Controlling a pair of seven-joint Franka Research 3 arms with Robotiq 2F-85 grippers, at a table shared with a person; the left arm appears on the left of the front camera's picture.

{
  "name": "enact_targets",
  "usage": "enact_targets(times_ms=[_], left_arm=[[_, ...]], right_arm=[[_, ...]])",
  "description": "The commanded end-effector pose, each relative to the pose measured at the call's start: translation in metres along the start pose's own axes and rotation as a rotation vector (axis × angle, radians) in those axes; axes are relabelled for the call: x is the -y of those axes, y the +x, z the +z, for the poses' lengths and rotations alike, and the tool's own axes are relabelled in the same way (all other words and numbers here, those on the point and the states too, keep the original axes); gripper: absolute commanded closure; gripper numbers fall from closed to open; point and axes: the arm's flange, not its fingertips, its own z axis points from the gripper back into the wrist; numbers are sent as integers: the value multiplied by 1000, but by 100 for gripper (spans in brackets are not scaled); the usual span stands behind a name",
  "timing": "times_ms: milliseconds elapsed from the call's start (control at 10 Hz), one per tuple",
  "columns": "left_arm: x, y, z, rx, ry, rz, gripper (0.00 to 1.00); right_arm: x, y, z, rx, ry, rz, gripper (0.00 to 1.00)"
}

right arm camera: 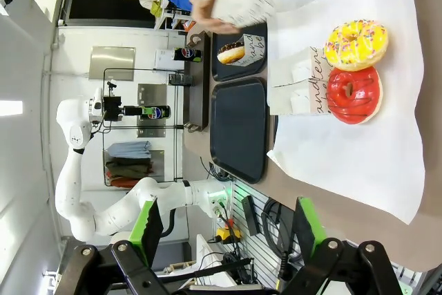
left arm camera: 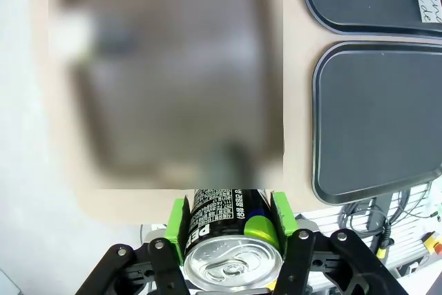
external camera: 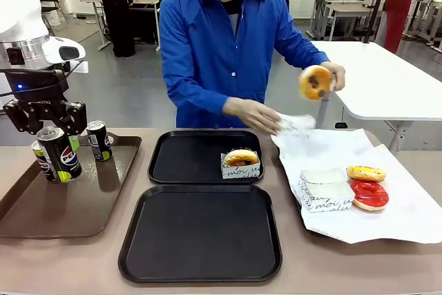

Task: Set up donuts and drinks on trays.
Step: Pick up one Pepsi coke and place it on the Flat Tray.

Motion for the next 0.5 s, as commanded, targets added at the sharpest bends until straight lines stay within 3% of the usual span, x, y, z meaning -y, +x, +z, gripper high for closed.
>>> enact_targets(times_ms=[0,400], left_arm=[[0,0,0,0,0,0,41],[62,44,-2,35,12,-133,41]], right_arm=[[0,0,1,2,16,11,0],[0,0,1,2,16,11,0]])
